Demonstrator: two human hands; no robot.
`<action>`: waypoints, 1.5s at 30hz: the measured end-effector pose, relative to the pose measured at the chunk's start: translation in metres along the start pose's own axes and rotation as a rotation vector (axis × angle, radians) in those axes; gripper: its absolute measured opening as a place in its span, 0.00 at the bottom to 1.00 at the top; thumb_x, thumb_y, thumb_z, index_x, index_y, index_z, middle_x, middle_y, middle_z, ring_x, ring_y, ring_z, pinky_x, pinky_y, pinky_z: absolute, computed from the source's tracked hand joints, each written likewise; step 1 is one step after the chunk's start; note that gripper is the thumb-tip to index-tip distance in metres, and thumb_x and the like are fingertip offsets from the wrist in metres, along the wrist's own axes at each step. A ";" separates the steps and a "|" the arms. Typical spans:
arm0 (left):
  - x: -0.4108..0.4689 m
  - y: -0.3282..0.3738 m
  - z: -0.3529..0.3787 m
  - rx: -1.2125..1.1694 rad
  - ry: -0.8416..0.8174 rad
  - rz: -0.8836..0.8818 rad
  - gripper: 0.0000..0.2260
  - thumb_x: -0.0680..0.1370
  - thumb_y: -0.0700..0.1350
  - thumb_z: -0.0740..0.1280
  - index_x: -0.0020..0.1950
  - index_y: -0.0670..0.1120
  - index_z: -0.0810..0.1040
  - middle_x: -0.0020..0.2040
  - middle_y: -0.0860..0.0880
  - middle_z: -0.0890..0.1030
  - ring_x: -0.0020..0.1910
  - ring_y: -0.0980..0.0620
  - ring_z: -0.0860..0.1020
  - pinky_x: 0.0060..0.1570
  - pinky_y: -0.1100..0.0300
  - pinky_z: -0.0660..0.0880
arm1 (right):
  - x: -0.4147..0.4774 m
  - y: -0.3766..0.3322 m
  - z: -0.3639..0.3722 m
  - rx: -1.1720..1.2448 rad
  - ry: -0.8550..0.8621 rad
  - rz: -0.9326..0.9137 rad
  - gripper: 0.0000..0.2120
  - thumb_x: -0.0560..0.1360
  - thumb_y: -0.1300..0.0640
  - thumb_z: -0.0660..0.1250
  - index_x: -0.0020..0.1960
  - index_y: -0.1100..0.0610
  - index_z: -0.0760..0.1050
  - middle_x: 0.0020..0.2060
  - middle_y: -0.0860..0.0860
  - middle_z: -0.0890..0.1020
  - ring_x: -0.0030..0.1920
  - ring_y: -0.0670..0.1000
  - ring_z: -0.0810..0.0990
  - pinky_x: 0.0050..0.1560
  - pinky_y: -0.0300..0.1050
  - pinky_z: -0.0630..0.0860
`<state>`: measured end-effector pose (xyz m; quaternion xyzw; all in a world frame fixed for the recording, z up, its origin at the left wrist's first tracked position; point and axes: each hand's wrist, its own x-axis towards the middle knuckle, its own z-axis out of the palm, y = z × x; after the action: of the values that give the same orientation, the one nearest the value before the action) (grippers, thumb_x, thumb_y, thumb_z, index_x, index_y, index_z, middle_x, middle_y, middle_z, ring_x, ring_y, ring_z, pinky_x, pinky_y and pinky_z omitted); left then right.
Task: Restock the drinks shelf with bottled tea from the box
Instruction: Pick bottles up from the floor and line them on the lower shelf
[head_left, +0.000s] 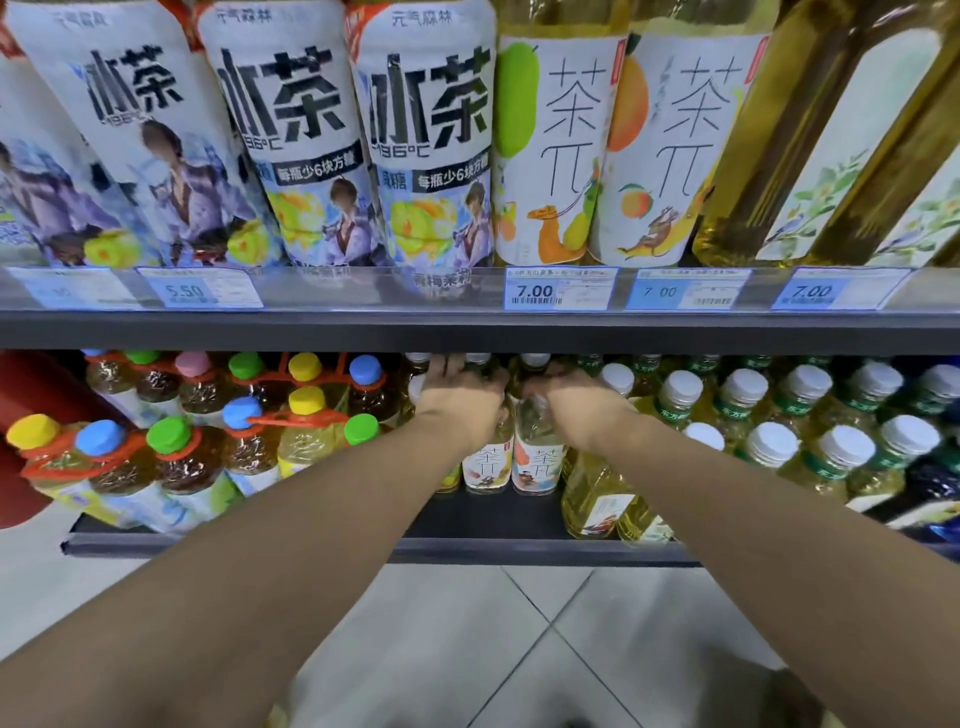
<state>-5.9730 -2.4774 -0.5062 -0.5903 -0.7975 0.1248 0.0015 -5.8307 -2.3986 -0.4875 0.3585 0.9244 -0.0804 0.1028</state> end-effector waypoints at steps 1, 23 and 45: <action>-0.001 0.002 -0.001 0.009 0.010 -0.007 0.20 0.78 0.55 0.62 0.68 0.53 0.66 0.69 0.45 0.73 0.70 0.40 0.63 0.69 0.44 0.58 | -0.003 -0.001 0.000 -0.019 0.014 -0.002 0.24 0.74 0.68 0.62 0.66 0.48 0.71 0.56 0.54 0.75 0.53 0.57 0.77 0.54 0.52 0.78; -0.325 -0.152 0.003 -0.070 -0.066 -0.249 0.19 0.81 0.52 0.61 0.71 0.51 0.67 0.67 0.45 0.72 0.67 0.41 0.69 0.64 0.45 0.68 | -0.137 -0.249 0.006 -0.077 0.019 -0.369 0.22 0.77 0.55 0.63 0.70 0.48 0.68 0.62 0.55 0.72 0.61 0.61 0.76 0.55 0.53 0.76; -0.504 -0.242 0.199 -0.507 -0.531 -0.645 0.23 0.79 0.53 0.65 0.71 0.50 0.63 0.60 0.45 0.72 0.57 0.41 0.77 0.47 0.51 0.73 | -0.114 -0.420 0.169 -0.214 -0.355 -0.520 0.19 0.77 0.48 0.63 0.67 0.48 0.69 0.57 0.53 0.70 0.55 0.57 0.77 0.53 0.50 0.75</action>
<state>-6.0776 -3.0574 -0.5777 -0.2427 -0.9179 0.0660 -0.3071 -6.0112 -2.8162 -0.5915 0.0781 0.9557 -0.0674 0.2755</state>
